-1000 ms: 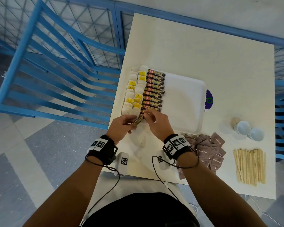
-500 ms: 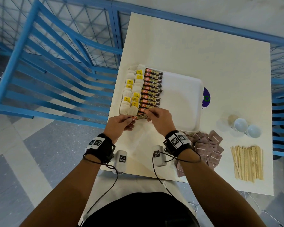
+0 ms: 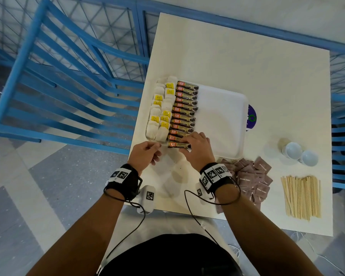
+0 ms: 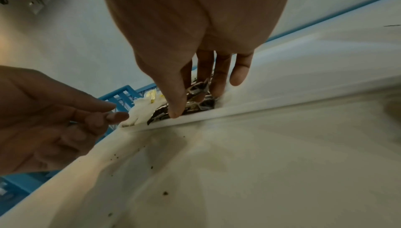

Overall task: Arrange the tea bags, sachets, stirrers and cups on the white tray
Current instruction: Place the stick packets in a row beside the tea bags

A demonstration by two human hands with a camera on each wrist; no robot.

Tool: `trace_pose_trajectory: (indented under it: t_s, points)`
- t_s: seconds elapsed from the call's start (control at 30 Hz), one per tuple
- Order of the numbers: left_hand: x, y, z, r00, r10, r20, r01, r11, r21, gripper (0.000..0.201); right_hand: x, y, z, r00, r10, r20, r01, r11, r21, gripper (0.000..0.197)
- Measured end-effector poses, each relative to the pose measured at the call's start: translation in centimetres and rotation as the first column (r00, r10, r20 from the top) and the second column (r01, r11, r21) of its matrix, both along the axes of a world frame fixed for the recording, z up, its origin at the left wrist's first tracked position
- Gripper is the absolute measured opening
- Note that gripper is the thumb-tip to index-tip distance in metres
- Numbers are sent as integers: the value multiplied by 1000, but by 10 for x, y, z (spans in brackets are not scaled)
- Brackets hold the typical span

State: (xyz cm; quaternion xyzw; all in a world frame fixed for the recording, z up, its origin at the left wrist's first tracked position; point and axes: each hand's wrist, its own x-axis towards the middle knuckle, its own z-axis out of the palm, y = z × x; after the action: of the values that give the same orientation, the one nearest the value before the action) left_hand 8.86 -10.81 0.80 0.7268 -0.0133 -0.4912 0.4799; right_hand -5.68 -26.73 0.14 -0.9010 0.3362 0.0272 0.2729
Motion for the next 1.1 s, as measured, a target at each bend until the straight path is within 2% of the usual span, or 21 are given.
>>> trace_pose_trajectory:
  t_s: [0.3, 0.47, 0.6, 1.1]
  points:
    - [6, 6, -4, 1000, -7, 16, 7, 1000, 29, 14, 8, 4, -2, 998, -53, 34, 52, 998, 46, 38]
    - [6, 7, -6, 1000, -4, 7, 4, 999, 33, 14, 5, 4, -5, 993, -99, 70, 95, 994, 56, 23]
    - [6, 6, -7, 1000, -7, -1, 7, 999, 33, 14, 8, 4, -4, 992, -120, 27, 119, 992, 34, 10]
    - [11, 5, -6, 999, -34, 7, 34, 998, 46, 12, 14, 2, -3, 994, -112, -6, 112, 994, -9, 8]
